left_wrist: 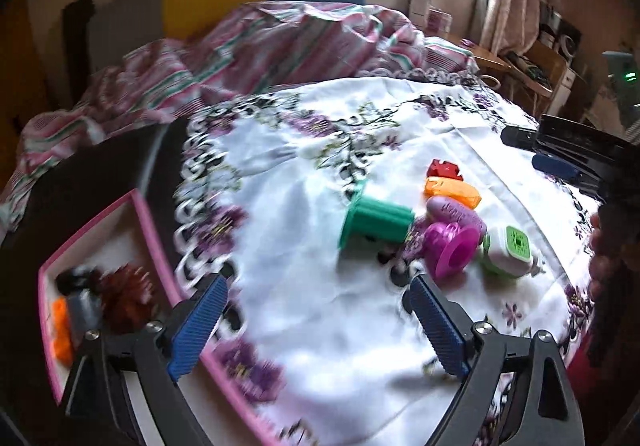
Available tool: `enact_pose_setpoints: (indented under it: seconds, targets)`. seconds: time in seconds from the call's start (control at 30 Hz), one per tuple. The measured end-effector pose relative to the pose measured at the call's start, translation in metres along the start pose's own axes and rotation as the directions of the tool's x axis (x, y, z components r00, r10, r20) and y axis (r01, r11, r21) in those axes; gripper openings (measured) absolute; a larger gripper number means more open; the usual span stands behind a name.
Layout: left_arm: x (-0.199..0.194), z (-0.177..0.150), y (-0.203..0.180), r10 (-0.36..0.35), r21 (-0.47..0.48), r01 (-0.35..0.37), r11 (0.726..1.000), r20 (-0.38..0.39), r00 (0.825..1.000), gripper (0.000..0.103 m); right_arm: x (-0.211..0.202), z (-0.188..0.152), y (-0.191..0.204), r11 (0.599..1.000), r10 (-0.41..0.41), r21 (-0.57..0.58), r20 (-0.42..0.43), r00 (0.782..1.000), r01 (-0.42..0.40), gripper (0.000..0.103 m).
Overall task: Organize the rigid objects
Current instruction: 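Move the left gripper to the green spool and grasp it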
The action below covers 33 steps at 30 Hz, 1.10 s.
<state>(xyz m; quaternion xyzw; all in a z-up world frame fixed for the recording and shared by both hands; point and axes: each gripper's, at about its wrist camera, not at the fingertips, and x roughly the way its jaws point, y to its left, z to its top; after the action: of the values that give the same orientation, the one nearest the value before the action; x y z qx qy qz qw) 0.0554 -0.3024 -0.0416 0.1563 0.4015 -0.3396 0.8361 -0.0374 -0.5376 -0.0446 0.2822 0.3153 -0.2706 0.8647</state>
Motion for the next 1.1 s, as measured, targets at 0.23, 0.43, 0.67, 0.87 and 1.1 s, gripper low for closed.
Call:
enact_pose_setpoints:
  seconds: [0.23, 0.43, 0.67, 0.87, 1.1]
  targets:
    - [0.047, 0.028, -0.023, -0.057, 0.068, 0.061, 0.996, -0.051, 0.997, 0.096, 0.001, 0.002, -0.008, 0.999, 0.021, 0.05, -0.012, 1.0, -0.02, 0.064]
    - [0.082, 0.037, -0.036, -0.074, 0.124, 0.087, 0.988, -0.101, 0.992, 0.097, 0.004, 0.003, -0.013, 0.996, 0.036, 0.078, -0.023, 0.999, -0.034, 0.064]
    - [0.101, 0.041, -0.042, -0.084, 0.136, 0.098, 0.986, -0.106, 0.991, 0.096, 0.006, 0.003, -0.017, 0.994, 0.046, 0.1, -0.031, 0.998, -0.043, 0.065]
    - [0.108, 0.037, -0.033, -0.124, 0.072, 0.135, 0.988, -0.137, 0.983, 0.06, 0.01, 0.004, -0.018, 0.994, 0.046, 0.1, -0.038, 0.998, -0.042, 0.064]
    - [0.068, 0.022, -0.014, -0.134, -0.004, 0.134, 0.991, -0.082, 0.988, 0.06, 0.015, 0.004, -0.024, 0.99, 0.066, 0.132, -0.06, 0.996, -0.058, 0.064]
